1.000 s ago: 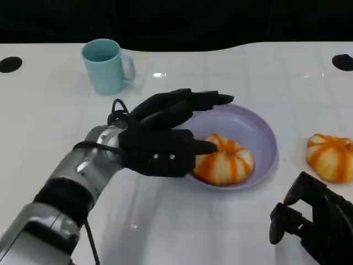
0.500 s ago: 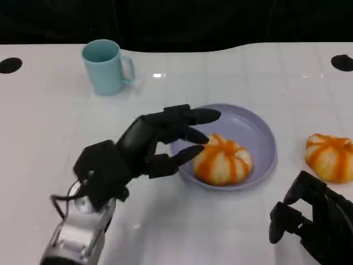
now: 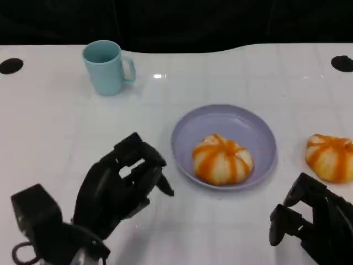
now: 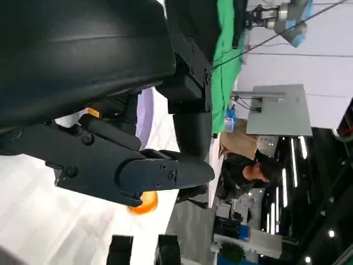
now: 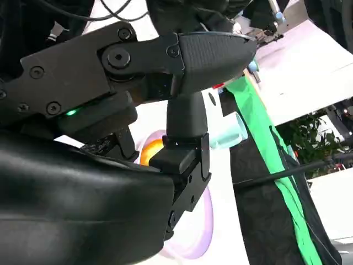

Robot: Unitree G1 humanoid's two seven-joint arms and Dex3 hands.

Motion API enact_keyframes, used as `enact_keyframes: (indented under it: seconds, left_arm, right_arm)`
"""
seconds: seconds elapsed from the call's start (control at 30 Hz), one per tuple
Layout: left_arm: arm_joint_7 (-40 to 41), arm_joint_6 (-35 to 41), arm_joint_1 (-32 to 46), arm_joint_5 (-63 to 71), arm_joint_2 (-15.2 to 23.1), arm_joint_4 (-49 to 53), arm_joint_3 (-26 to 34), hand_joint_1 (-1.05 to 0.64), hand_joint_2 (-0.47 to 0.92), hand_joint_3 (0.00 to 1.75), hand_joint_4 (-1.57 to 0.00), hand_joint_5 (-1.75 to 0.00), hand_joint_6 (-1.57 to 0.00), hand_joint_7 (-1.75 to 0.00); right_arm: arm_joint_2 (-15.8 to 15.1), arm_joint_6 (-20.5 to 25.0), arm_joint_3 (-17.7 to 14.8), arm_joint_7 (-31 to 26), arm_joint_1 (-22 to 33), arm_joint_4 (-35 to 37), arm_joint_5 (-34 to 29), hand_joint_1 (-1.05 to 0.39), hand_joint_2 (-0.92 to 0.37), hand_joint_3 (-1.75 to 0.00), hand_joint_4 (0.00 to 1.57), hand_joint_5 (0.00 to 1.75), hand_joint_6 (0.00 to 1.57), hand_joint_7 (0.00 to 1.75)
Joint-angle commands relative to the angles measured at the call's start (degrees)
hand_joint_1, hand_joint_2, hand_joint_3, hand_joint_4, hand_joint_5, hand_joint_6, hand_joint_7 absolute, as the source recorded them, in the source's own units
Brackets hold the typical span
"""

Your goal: Grasp the bread from the table and place it into the plate.

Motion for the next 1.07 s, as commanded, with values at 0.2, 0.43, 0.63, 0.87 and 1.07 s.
enact_keyframes:
  seconds: [0.2,0.43,0.63,0.87,1.07]
  left_arm:
    - [-1.62,2.10,6.39,-4.07,-2.17,-3.19,1.56,-0.56,0.92,0.40,-0.79,-1.75,-0.56,-1.75]
    - [-1.30,5.98,10.90,-4.27,-1.35,-6.07,1.86,-0.56,0.92,0.40,-0.79,-1.75,-0.55,-1.75]
    - [-3.01,6.64,10.96,-4.89,-0.82,-5.82,2.32,-0.56,0.92,0.37,-0.82,-1.75,-0.57,-1.75]
    - [-4.17,7.63,10.72,-4.90,-0.41,-5.47,2.42,-0.57,0.92,0.36,-0.81,-1.75,-0.56,-1.75]
    - [-4.42,8.27,10.34,-5.17,-0.59,-4.81,2.86,-0.57,0.92,0.35,-0.81,-1.75,-0.57,-1.75]
  right_arm:
    - [-0.55,-0.52,-0.47,0.12,0.42,-1.02,0.05,-0.59,-0.92,-0.37,0.73,1.75,0.58,1.62]
    - [-0.57,-0.28,-0.59,0.21,0.48,-1.36,0.41,-0.59,-0.92,-0.38,0.75,1.75,0.59,1.63]
    - [-0.90,-0.37,-0.69,0.65,0.43,-1.25,0.42,-0.58,-0.92,-0.37,0.75,1.75,0.59,1.63]
    - [-0.98,-0.33,-1.00,0.42,0.38,-1.08,0.27,-0.58,-0.92,-0.37,0.75,1.75,0.60,1.61]
    - [-0.90,-0.19,-0.99,0.26,0.37,-0.96,0.24,-0.58,-0.92,-0.35,0.76,1.75,0.62,1.61]
